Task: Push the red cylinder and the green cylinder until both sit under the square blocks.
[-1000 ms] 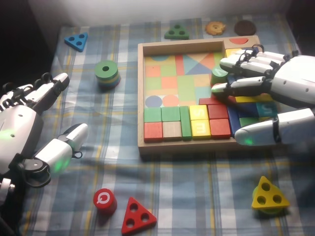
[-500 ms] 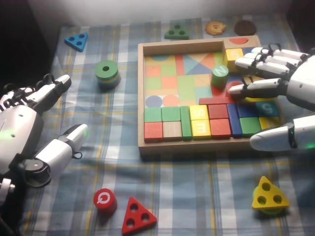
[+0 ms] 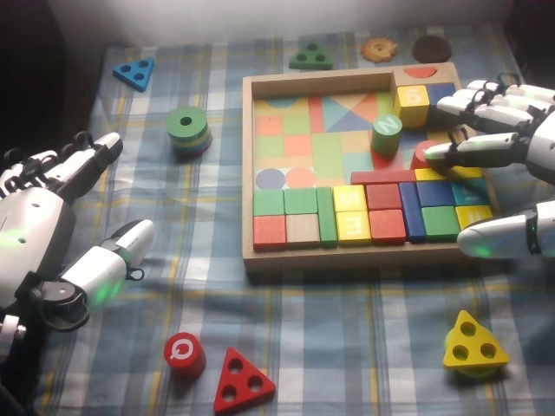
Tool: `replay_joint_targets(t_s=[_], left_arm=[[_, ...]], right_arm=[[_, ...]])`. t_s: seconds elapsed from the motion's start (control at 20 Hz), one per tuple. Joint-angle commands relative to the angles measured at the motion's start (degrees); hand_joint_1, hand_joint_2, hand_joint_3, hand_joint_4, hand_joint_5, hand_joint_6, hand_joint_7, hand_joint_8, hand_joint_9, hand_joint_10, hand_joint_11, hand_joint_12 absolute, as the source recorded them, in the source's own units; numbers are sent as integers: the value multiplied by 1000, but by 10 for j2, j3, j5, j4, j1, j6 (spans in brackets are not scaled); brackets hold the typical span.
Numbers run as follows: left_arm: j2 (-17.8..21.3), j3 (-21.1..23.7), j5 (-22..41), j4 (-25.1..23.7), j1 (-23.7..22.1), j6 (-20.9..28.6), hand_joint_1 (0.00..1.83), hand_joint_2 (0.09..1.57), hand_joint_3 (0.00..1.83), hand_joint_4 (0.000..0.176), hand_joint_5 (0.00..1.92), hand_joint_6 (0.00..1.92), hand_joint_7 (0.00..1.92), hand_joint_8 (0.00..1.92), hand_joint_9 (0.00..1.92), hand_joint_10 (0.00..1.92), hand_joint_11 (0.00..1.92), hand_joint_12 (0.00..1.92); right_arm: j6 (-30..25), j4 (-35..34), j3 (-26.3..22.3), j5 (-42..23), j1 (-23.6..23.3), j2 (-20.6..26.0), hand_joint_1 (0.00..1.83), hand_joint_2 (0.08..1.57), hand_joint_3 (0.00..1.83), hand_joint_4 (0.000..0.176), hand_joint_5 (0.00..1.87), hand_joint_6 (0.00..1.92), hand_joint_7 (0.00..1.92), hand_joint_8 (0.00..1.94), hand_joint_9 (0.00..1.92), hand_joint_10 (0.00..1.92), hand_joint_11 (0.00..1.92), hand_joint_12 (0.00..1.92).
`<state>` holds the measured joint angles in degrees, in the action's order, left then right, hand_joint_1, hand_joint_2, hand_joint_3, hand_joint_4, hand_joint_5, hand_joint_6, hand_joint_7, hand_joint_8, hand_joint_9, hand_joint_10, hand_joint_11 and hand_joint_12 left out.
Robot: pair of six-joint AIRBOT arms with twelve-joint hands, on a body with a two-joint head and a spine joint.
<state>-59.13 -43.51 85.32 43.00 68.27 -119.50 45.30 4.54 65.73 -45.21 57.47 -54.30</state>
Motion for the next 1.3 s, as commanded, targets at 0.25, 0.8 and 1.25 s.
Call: replay_joint_targets(t_s=[0.25,0.8,1.25], left_arm=[[-1,1,63,-28,0,3,527,1302,0,37,300,6,389,3,403,5,0,527],[-2,1,59,-27,1,3,476,1300,0,65,280,0,365,0,352,1,0,336],[-1,1,56,-27,0,3,476,1301,2,57,289,1,371,1,367,2,0,404]], right_arm=[[14,-29,-10,-62,6,15,0,881,0,109,393,3,3,1,0,0,0,0],[14,-53,-14,-100,19,24,0,867,0,121,393,9,0,0,0,0,0,0],[14,-53,-3,-114,19,6,0,891,6,130,417,12,0,0,0,0,0,0]])
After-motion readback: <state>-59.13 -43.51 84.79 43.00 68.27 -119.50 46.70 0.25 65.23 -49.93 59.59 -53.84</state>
